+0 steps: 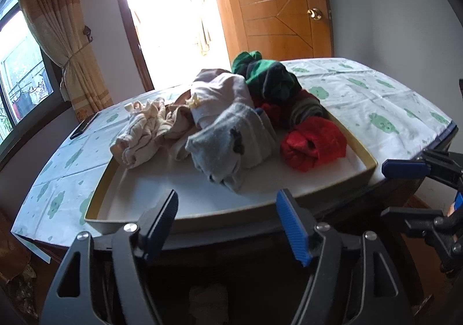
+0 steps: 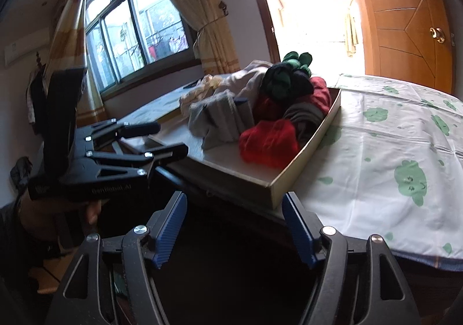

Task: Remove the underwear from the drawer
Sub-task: 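Lower both open tools into the drawer toward the beige sock and maroon cloth, then grasp the beige sock with the left tool while the right tool grasps the maroon cloth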

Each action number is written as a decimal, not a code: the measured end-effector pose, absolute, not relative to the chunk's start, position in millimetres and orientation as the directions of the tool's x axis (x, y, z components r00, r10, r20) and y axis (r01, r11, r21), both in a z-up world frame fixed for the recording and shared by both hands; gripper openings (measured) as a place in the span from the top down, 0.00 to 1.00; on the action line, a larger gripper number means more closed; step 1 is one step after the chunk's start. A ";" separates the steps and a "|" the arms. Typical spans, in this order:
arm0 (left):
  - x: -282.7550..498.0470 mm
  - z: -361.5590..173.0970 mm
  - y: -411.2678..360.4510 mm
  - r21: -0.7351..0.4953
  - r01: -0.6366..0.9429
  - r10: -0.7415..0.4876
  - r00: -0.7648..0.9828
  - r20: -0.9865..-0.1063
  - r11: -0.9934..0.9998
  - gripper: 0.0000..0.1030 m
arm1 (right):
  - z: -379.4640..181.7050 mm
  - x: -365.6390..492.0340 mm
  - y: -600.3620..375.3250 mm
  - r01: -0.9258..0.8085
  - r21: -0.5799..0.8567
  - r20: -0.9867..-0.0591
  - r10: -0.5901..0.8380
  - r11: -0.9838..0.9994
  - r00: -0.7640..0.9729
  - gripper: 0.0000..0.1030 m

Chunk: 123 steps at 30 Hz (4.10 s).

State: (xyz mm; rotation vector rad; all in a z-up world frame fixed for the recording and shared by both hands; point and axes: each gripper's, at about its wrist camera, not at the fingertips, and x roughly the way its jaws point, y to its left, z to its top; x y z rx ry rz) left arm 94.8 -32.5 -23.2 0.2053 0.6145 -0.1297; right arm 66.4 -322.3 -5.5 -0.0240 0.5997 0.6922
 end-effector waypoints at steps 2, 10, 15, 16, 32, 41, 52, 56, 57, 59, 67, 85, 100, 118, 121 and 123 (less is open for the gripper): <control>86.2 -26.8 -31.0 0.159 0.186 -0.061 0.813 -0.579 0.970 0.31 | -11.6 61.7 -320.6 -0.620 0.157 -0.555 0.588 0.769 0.589 0.31; 60.7 -45.8 -21.0 0.165 0.206 -0.068 0.798 -0.598 0.965 0.31 | -32.3 37.0 -311.9 -0.669 0.043 -0.643 0.533 0.742 0.550 0.31; 54.5 -58.4 -9.9 0.189 0.204 -0.043 0.781 -0.623 0.961 0.31 | -42.4 23.1 -304.4 -0.711 -0.004 -0.680 0.520 0.703 0.518 0.31; 53.9 -61.8 -6.5 0.196 0.202 -0.034 0.775 -0.631 0.960 0.31 | -44.5 20.7 -302.1 -0.719 -0.015 -0.688 0.514 0.695 0.512 0.31; 85.5 -132.8 5.3 0.231 0.331 0.034 0.507 -0.861 0.915 0.27 | -88.2 21.7 -276.6 -0.758 -0.053 -0.833 0.390 0.650 0.393 0.31; 103.2 -150.6 -5.1 0.237 0.380 0.067 0.410 -0.910 0.894 0.27 | -104.7 25.2 -264.5 -0.772 -0.054 -0.875 0.342 0.633 0.342 0.31; 120.9 -169.2 -17.1 0.200 0.436 0.077 0.283 -0.956 0.877 0.35 | -125.2 38.6 -250.8 -0.804 -0.076 -0.946 0.213 0.590 0.245 0.31; 123.5 -170.5 -18.7 0.202 0.435 0.086 0.272 -0.958 0.877 0.35 | -132.3 37.3 -238.1 -0.825 -0.083 -0.959 0.182 0.559 0.219 0.34; 123.6 -170.5 -21.9 0.203 0.435 0.087 0.271 -0.959 0.877 0.35 | -133.8 36.3 -234.7 -0.835 -0.087 -0.961 0.174 0.543 0.213 0.37; 122.7 -170.4 -25.1 0.208 0.439 0.091 0.273 -0.958 0.874 0.35 | -135.8 31.8 -230.0 -0.852 -0.108 -0.964 0.154 0.512 0.215 0.39; 126.4 -175.2 -36.3 0.219 0.448 0.103 0.269 -0.958 0.867 0.38 | -128.3 21.0 -221.4 -0.902 -0.131 -0.973 0.121 0.411 0.197 0.46; 136.2 -185.1 -27.3 0.195 0.468 0.090 0.237 -0.967 0.862 0.38 | -162.7 31.9 -205.6 -0.949 -0.070 -0.997 0.019 0.309 0.080 0.64; 137.7 -181.7 -2.5 0.169 0.461 0.075 0.215 -0.974 0.871 0.40 | -152.3 46.5 -198.9 -0.890 -0.145 -0.972 0.105 0.431 0.209 0.72; 146.2 -176.0 8.2 0.158 0.456 0.056 0.228 -0.972 0.876 0.71 | -139.8 66.0 -216.2 -0.802 -0.005 -0.966 0.203 0.598 0.157 0.46; 147.7 -174.1 10.5 0.160 0.451 0.057 0.233 -0.971 0.878 0.71 | -131.2 67.5 -219.1 -0.797 0.008 -0.964 0.218 0.604 0.156 0.46; 149.2 -173.3 12.5 0.157 0.449 0.054 0.233 -0.971 0.880 0.71 | -130.7 63.3 -218.2 -0.806 0.039 -0.968 0.222 0.591 0.117 0.46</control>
